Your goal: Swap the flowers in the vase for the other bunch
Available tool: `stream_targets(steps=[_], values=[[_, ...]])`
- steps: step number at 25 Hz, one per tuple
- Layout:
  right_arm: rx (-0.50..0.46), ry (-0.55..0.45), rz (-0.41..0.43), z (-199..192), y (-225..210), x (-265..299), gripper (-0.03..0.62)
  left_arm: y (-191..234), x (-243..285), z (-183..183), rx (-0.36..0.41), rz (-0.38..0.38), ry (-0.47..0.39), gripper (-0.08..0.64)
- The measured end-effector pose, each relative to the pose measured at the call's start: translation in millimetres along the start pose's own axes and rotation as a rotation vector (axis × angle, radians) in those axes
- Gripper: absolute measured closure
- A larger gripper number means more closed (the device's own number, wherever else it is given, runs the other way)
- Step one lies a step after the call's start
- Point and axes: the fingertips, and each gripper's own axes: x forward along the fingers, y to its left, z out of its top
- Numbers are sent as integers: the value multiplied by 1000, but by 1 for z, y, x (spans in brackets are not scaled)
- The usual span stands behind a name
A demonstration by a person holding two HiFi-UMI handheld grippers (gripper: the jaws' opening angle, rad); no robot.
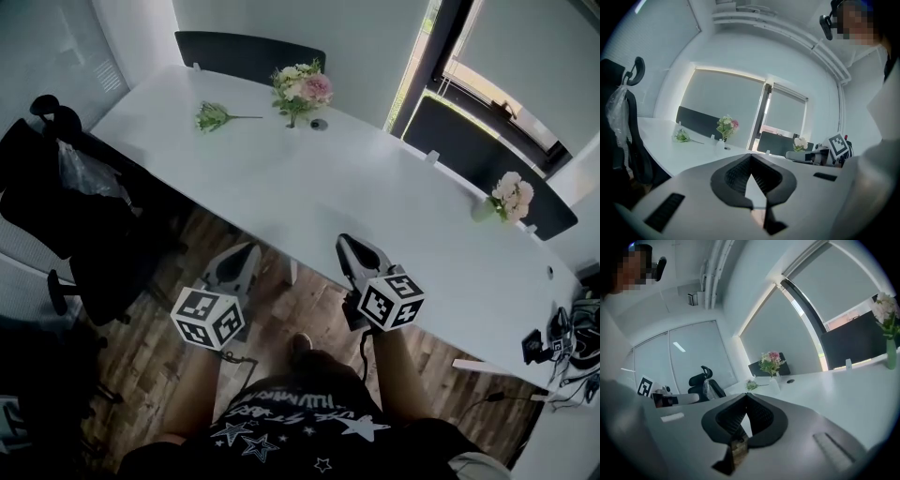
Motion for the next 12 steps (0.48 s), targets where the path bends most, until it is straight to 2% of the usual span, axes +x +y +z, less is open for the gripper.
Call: stream_targets(steps=[5,9,12], values=[[-107,44,5,11,-31,25,590,-2,51,1,-11,-10,19,552],[-38,21,16,20,-52,39,589,-3,73,1,-3,-3,39,552],[-22,22,17,21,-56,49,589,4,76,3,-3,15,45,552]])
